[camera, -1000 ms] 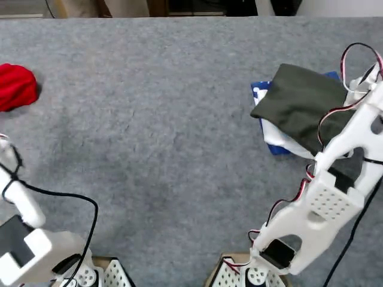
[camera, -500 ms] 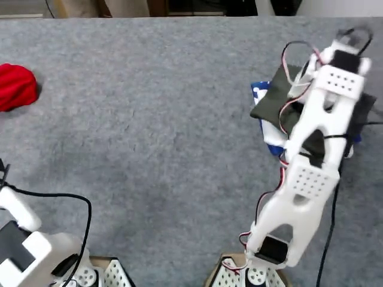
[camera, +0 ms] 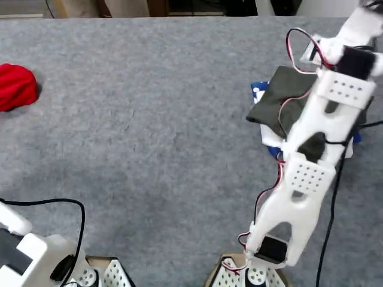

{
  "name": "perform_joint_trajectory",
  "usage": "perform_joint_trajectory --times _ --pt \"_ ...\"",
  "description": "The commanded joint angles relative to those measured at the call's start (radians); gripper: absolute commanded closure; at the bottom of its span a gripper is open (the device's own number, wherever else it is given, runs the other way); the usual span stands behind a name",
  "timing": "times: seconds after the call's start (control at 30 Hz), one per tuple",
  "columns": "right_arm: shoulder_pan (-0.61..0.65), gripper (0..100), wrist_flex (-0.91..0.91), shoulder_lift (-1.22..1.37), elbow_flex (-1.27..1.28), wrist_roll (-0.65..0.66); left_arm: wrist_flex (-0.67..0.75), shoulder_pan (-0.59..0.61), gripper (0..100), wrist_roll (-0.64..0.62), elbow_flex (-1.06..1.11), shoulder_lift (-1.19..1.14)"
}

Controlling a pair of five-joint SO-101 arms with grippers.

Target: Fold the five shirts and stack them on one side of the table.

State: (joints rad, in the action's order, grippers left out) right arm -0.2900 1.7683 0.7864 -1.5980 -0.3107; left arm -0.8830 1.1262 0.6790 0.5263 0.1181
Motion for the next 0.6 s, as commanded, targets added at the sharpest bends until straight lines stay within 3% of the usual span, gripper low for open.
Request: perform_joint_trajectory --times 0.0,0.33,0.47,0.57 --pt "-0.058 99.4 0.014 -0.116 -0.024 0.052 0.012 0.012 98 0.009 -0.006 0.041" --pt "-0.200 99.4 -0.112 0.203 0.298 0.068 0.006 0.012 98 0.006 0.002 0.041" --pt "-0.236 99.4 -0.157 0.364 0.254 0.072 0.012 -0.011 98 0.006 -0.006 0.041" --pt "-0.228 99.4 -0.089 0.406 0.128 0.072 0.006 -0.020 98 0.005 0.002 0.041"
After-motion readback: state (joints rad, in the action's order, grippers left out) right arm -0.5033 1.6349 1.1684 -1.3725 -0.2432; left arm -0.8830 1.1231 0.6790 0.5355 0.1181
